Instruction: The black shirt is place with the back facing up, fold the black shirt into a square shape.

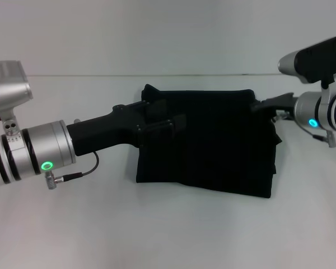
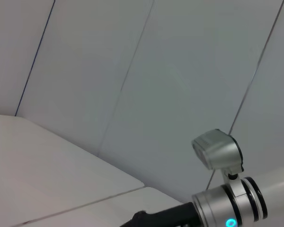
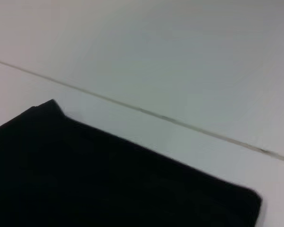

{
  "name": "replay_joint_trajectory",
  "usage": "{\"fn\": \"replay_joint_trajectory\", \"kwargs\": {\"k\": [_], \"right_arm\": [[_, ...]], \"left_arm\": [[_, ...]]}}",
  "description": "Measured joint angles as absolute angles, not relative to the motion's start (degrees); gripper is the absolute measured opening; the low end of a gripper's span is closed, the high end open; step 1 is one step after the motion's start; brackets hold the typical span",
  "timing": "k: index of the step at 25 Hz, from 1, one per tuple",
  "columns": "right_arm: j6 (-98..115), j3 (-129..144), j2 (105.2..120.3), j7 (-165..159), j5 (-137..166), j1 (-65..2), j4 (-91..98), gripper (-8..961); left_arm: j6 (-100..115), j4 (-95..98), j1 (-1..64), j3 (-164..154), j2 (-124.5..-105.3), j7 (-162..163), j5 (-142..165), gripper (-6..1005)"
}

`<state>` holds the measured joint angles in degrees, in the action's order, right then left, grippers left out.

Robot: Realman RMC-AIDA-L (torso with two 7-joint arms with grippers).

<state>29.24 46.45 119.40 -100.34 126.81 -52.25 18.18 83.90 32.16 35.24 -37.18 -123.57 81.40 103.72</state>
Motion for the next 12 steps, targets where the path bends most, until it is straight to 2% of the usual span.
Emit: {"fn": "replay_joint_trajectory", "kwargs": {"k": [7, 12], "right_arm": [[26.2, 46.0, 119.73, -100.0, 119.5, -49.0, 24.0, 1], [36.1, 46.1, 119.16, -99.0, 111.8, -42.9, 31.5, 2]], "left_arm": [[82.2, 32.6, 36.0, -36.9, -123.22, 81.3, 103.7, 733], [78.3, 32.3, 37.7, -37.2, -122.71, 81.3, 103.4, 736]]}}
